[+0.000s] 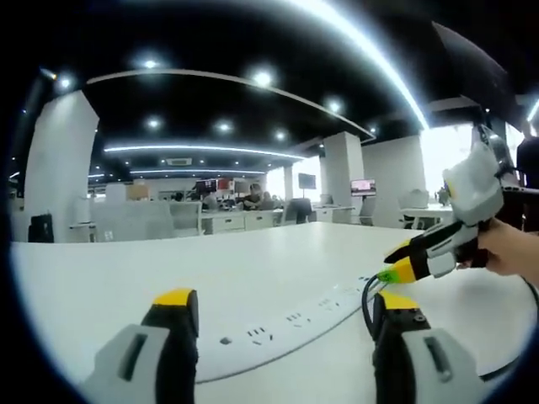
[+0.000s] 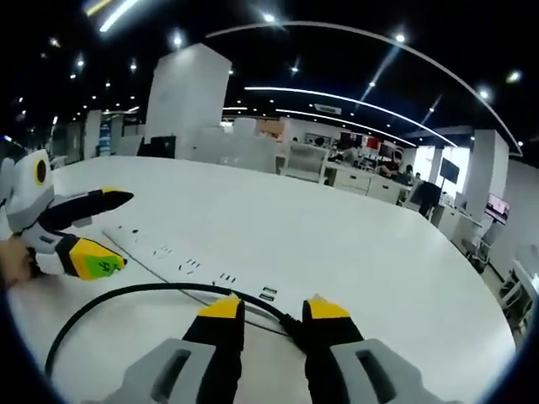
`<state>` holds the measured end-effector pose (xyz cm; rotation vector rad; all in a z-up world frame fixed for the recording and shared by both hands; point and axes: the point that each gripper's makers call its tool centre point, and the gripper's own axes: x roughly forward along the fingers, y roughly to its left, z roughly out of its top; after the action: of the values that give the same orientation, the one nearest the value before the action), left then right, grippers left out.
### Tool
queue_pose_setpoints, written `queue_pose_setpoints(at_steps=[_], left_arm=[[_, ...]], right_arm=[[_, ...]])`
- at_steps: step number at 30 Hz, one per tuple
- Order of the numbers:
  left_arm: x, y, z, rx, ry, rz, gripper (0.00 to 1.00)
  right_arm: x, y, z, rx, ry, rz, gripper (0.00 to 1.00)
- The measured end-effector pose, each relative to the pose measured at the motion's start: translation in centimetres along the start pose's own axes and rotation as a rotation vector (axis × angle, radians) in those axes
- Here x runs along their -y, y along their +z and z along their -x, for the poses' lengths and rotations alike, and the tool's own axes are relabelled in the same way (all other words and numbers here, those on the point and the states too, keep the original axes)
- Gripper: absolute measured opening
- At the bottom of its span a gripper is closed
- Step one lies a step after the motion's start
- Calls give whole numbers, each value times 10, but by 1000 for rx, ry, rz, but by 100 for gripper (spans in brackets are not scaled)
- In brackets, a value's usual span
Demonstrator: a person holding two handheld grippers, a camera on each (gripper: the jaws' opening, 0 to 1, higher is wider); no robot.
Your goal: Locate the USB plug end of the data cable currently connected to the USB port on the desk. Grip the plug, withdraw it from the port, and place it onto the desktop.
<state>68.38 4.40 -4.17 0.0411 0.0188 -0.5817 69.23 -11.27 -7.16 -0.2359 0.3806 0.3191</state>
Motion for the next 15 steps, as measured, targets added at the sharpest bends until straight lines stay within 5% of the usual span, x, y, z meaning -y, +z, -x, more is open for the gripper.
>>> queue_pose_setpoints(at_steps=[15], left_arm=[[-4, 4, 1, 4, 7, 83, 87]], right_arm=[[-8, 12, -1, 54, -30, -7, 37]])
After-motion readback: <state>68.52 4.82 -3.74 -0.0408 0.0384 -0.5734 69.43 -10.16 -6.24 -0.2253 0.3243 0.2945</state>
